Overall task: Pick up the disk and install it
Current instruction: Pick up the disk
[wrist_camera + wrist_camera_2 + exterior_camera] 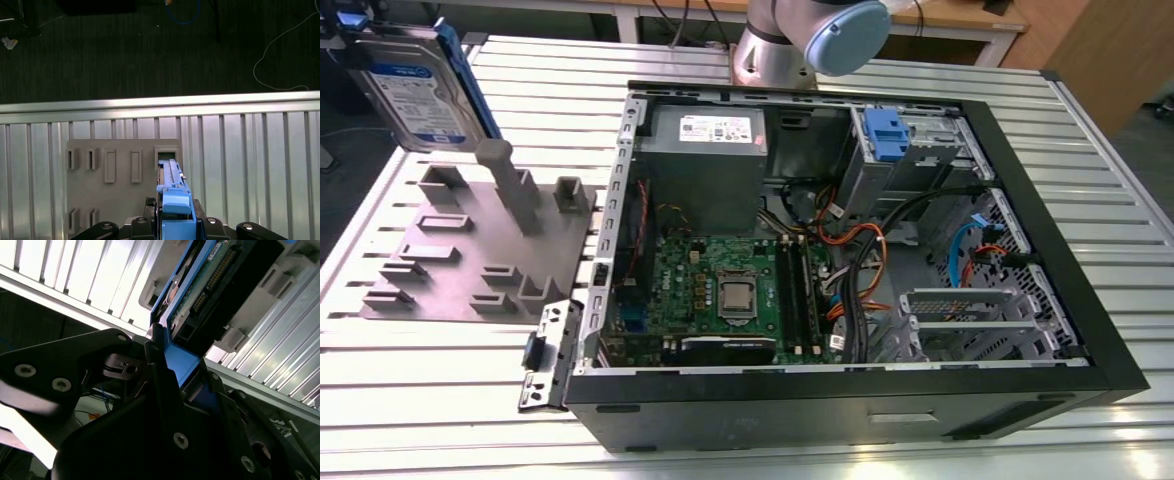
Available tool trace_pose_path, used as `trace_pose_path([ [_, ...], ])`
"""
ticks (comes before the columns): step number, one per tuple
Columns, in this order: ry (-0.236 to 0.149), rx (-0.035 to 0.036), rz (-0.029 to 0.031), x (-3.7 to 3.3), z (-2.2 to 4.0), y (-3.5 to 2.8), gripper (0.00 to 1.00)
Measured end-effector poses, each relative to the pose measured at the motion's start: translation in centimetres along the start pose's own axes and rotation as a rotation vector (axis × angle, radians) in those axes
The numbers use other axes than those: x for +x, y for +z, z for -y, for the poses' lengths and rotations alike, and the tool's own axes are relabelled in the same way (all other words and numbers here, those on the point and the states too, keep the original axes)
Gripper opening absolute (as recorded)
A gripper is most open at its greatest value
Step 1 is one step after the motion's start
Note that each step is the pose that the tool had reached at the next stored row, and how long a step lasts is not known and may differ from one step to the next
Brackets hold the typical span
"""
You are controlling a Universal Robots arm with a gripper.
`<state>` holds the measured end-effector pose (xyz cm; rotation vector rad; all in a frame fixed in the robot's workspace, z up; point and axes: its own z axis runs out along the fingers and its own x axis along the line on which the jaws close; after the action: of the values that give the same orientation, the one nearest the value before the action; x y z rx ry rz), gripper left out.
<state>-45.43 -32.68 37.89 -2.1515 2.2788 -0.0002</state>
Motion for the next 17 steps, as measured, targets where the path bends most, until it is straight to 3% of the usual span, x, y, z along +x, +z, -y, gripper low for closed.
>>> trace_pose_path([
  [17, 0.0, 0.0001, 0.0, 0.0, 0.0, -0.57, 0.36],
])
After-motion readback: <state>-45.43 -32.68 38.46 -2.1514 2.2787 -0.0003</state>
